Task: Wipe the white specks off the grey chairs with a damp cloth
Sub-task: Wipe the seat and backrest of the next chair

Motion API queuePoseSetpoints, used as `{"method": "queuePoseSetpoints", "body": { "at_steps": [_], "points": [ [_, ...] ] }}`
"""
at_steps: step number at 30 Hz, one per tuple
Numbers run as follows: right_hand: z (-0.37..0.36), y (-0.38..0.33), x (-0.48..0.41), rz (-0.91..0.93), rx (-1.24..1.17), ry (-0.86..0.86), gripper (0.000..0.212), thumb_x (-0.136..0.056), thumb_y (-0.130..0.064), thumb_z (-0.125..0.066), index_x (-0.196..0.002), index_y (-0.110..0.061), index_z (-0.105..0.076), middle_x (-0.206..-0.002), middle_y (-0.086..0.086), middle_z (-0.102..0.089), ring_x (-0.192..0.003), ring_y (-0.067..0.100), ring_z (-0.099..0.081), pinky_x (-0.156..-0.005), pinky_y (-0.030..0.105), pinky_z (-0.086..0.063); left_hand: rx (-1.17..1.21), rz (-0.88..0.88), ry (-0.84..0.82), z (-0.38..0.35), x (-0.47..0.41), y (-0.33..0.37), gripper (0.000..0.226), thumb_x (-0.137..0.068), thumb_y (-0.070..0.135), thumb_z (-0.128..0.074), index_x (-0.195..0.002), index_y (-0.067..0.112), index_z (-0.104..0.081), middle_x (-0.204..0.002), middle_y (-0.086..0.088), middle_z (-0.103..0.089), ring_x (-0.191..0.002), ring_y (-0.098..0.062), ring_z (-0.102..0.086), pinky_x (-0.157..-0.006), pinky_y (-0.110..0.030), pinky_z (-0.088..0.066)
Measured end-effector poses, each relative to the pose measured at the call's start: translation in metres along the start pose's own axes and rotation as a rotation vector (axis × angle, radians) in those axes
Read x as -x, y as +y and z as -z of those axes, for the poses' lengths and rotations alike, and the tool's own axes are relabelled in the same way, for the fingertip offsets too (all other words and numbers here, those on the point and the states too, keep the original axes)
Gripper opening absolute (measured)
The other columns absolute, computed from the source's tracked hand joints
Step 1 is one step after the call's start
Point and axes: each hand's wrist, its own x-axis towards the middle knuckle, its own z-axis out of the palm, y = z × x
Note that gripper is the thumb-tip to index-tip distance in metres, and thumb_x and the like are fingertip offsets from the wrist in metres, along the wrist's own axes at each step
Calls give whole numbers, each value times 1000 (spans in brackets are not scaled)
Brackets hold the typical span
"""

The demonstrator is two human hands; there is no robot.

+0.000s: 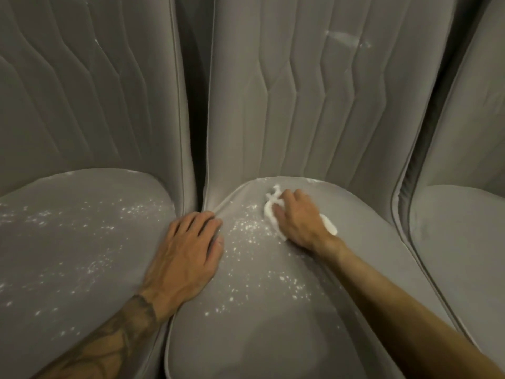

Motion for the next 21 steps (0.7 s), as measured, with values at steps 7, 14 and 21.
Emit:
{"method": "queuePoseSetpoints", "body": {
  "at_steps": [7, 14, 21],
  "points": [
    [45, 89, 11, -187, 44, -14, 31, -103, -35, -47, -117, -8, -54, -117, 18, -54, -106, 39, -52, -91, 43, -39, -16, -18, 8, -2, -1, -2, 44, -104, 39, -35, -134, 19, -61, -138, 0, -58, -127, -20, -52, -110, -41, -39],
    [29, 51, 64, 24, -38, -44, 28, -103, -39, -45, -104, -12, -54, -102, 10, -54, -89, 31, -51, -83, 43, -41, -29, -38, 50, -4, -2, -3, 39, -103, 36, -41, -130, 18, -62, -136, -1, -59, -123, -24, -54, -106, -42, -38],
    [69, 102, 73, -333, 59, 52, 31, -104, -31, -45, -111, -2, -54, -113, 22, -56, -104, 39, -52, -92, 44, -39, -13, -40, 51, -6, -4, -2, 43, -102, 38, -37, -131, 17, -62, -136, -4, -59, -124, -28, -54, -107, -47, -39]
  ]
}}
